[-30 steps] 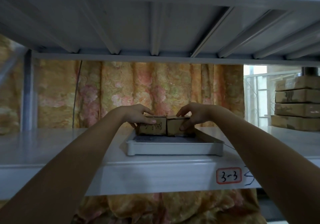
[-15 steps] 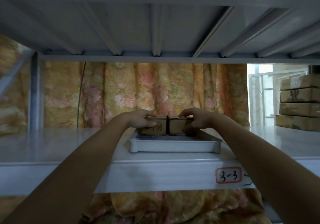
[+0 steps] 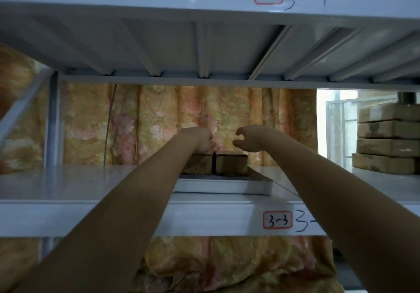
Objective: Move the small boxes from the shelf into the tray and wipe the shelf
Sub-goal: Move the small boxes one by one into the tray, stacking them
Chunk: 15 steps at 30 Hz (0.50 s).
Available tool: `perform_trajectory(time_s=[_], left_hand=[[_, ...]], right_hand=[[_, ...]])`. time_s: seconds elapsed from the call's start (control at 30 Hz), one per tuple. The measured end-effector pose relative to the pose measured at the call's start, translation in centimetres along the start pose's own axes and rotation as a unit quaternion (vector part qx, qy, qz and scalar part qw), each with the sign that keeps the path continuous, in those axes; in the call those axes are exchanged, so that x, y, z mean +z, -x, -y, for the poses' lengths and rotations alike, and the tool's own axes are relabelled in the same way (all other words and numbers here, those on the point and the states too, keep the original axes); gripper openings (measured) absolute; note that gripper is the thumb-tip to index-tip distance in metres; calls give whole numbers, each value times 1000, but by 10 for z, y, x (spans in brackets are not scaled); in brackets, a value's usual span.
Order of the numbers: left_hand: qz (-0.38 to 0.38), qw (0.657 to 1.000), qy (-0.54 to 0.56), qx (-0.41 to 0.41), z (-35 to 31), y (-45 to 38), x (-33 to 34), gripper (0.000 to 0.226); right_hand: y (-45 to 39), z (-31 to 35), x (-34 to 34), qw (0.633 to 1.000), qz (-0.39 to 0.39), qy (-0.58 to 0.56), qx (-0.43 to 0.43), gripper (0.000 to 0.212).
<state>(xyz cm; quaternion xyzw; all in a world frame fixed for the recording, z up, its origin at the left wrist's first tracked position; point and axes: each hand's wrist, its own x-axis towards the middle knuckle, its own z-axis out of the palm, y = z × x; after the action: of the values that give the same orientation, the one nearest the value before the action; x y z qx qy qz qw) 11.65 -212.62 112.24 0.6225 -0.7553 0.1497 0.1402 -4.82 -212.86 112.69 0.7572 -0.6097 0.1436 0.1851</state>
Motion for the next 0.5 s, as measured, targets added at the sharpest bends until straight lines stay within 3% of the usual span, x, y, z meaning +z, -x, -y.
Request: perform_trajectory(time_s=[0.13,0.27,0.5], left_hand=[[-47,998,-48,5,-29,9,2,42],[-76,995,-53,42,-57,28,-3,41],[-110,985,31,130,-102,59,8,36]], right_hand=[[30,-4,-8,996,-51,55,42,48],[63,-10,-18,991,-33,93,93,43],[128,-28,-26,981,-11,106,161,42]])
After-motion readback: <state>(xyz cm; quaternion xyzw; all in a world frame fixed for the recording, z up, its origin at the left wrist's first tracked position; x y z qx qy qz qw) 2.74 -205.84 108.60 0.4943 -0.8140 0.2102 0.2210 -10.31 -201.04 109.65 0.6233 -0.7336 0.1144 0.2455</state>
